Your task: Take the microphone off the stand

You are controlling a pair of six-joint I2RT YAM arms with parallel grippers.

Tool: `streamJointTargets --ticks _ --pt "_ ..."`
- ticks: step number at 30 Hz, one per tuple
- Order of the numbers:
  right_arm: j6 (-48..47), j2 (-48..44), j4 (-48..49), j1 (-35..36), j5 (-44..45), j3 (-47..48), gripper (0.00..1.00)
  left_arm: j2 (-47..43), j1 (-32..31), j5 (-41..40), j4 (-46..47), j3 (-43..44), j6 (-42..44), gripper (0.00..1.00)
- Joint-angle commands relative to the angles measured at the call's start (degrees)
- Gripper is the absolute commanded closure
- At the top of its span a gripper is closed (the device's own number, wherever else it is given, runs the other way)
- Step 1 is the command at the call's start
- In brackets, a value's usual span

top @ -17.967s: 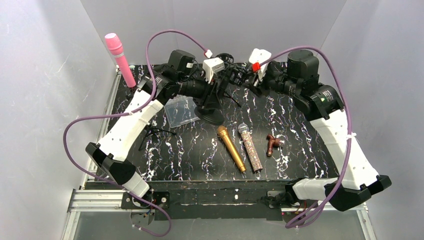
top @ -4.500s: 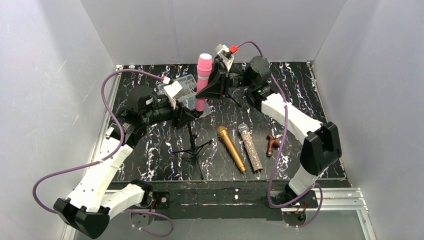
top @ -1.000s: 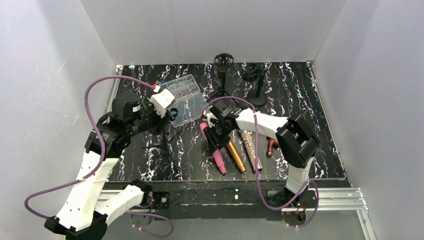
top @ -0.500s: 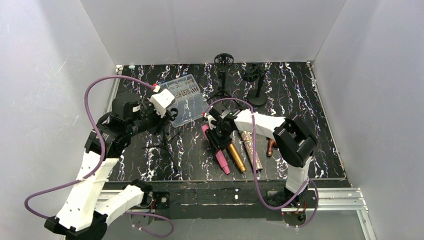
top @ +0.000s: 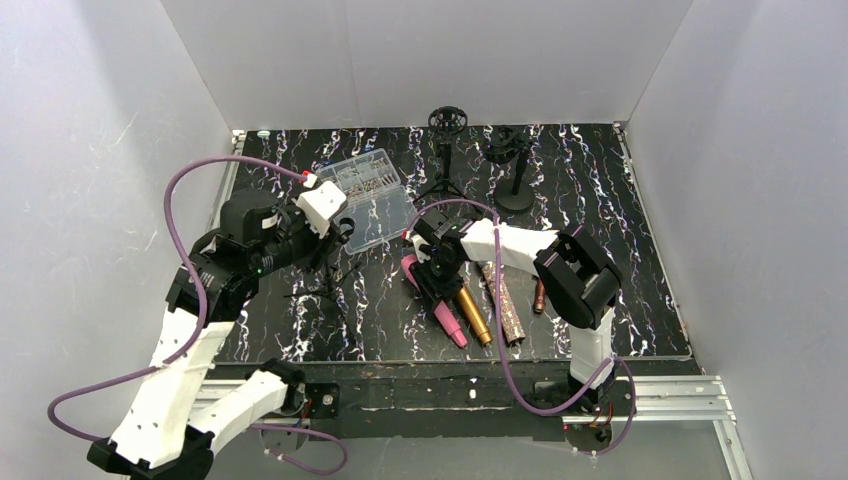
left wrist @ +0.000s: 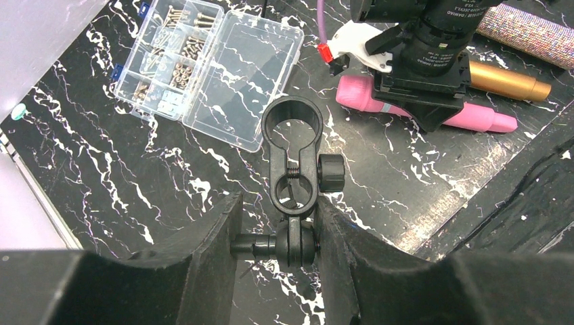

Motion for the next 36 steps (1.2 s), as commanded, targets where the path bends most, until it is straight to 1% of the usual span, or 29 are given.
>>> streamJointTargets --ticks 1,9,13,23,31,36 --pt "-2.2 1.49 0.1 0.23 3.52 1.16 0.94 -0.73 0.34 -1.61 -1.01 -0.6 1.9 1.0" --pt "-2.67 2.27 -0.94 0.32 5.47 2.25 0.86 -0.81 0.34 -1.81 -0.79 -0.9 1.5 1.0" --pt "-3.09 1.95 -1.04 0.78 6.61 2.23 0.78 -1.18 0.34 -1.8 -0.32 -1.56 1.51 1.0" --pt "-3.49 1.88 -1.3 2.57 7.81 2.53 0.71 -1.47 0.36 -1.48 -0.04 -1.75 1.52 1.0" --pt "-2.75 2.87 -1.57 2.99 7.2 2.94 0.58 -1.78 0.36 -1.28 -0.51 -1.82 1.48 1.0" --pt "-2.62 3.48 -1.48 3.3 7.5 3.15 0.56 -2.13 0.36 -0.51 -0.53 -1.95 1.58 1.0"
